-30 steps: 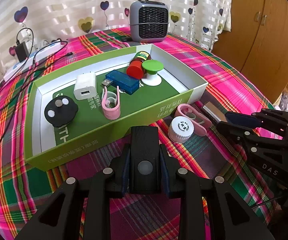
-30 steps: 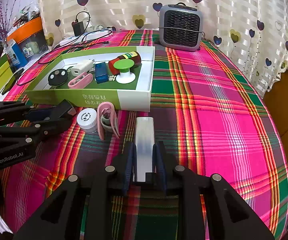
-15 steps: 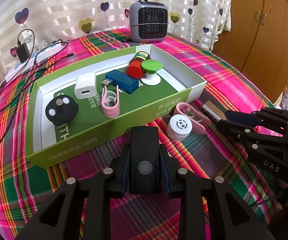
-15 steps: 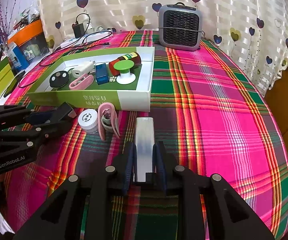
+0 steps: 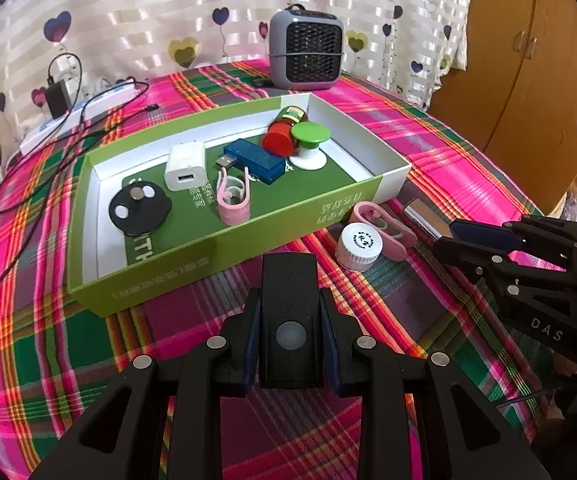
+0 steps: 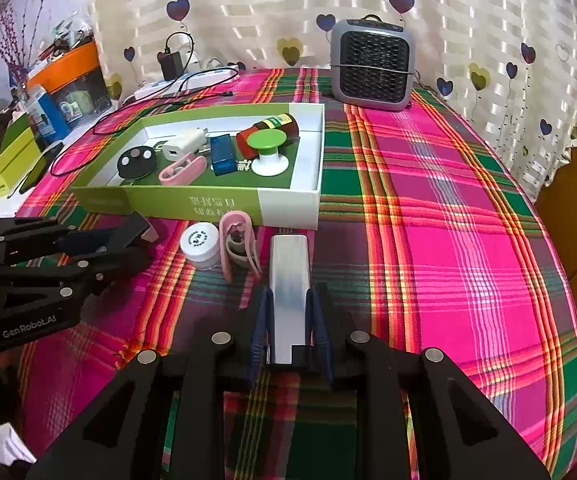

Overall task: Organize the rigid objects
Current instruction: 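Carry the silver stick and black case over the green box with both grippers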

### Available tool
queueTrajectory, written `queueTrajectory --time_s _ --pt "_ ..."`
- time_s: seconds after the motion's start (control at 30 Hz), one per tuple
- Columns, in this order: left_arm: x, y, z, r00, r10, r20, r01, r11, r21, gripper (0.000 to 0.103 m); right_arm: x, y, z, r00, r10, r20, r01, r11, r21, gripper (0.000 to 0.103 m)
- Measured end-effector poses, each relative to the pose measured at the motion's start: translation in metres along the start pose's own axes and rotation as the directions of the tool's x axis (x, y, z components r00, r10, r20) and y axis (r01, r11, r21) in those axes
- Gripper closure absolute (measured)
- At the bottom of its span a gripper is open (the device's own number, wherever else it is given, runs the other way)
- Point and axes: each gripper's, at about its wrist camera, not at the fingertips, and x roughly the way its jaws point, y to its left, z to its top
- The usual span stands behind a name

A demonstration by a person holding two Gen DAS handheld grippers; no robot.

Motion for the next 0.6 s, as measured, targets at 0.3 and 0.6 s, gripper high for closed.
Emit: queueTrajectory --time_s 0.3,0.6 --pt "-0.017 0.009 0.006 1.0 0.004 0.025 -0.004 1.0 -0.022 0.077 -0.011 0.001 0.009 0.999 0.028 0.018 -0.028 1.0 0.004 0.079" --pt "-0.03 0.023 0.022 0.999 0.012 0.052 -0.009 0.999 -0.05 0.077 -0.018 0.01 0.03 0.997 0.059 0.045 -0.058 0.998 -0.02 0.079"
